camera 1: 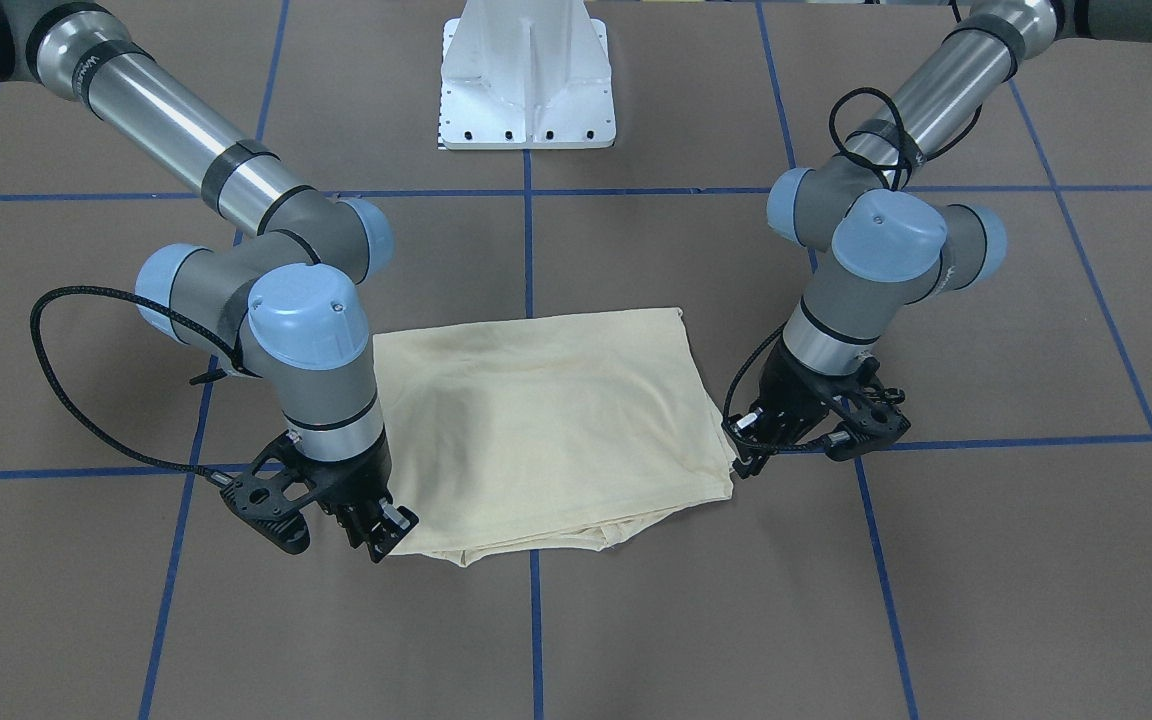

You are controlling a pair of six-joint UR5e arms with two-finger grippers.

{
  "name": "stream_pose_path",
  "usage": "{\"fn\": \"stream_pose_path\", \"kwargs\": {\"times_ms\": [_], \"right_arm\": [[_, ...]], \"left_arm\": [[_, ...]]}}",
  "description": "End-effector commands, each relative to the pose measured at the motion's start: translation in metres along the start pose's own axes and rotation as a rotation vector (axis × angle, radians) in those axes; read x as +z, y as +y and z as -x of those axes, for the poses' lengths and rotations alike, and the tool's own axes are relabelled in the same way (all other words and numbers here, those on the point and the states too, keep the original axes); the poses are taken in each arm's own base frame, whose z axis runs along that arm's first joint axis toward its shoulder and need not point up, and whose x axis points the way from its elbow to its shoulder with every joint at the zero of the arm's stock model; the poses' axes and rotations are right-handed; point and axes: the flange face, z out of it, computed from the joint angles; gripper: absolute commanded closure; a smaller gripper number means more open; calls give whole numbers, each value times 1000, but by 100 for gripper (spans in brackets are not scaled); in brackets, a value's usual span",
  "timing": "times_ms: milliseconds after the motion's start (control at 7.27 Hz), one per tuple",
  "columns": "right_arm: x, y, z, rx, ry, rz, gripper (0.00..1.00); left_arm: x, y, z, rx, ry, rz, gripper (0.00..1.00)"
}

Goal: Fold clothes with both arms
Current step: 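Move the right gripper down to the folded shirt's corner nearest it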

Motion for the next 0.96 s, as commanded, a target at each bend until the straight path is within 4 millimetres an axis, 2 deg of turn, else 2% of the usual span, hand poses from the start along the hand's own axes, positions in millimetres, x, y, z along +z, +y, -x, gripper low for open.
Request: {"fn": "stream_pose_path", "kwargs": {"times_ms": [0, 138, 275, 413, 551, 688, 826], "right_arm": [[-26, -23, 14, 27, -42, 25, 0], [-56, -19, 4, 38, -99, 32, 0], [-74, -4, -42, 102, -137, 59, 0], [-100, 33, -77, 96, -176, 107, 0], [-96, 62, -105, 139, -158, 135, 0], [-89, 85, -119, 176, -136, 159, 0], [-87, 107, -144, 236, -129, 146, 0]], "left_arm": [[-12, -20, -2, -15, 14, -23, 53], [-21, -24, -3, -18, 31, 17, 53], [-32, -22, -7, -13, 53, 37, 53], [-46, -17, -1, 0, 82, 35, 53], [-61, -11, 3, 11, 114, 32, 53], [-70, -6, 17, 13, 119, 33, 53], [-71, -4, 19, 19, 121, 32, 53]]}}
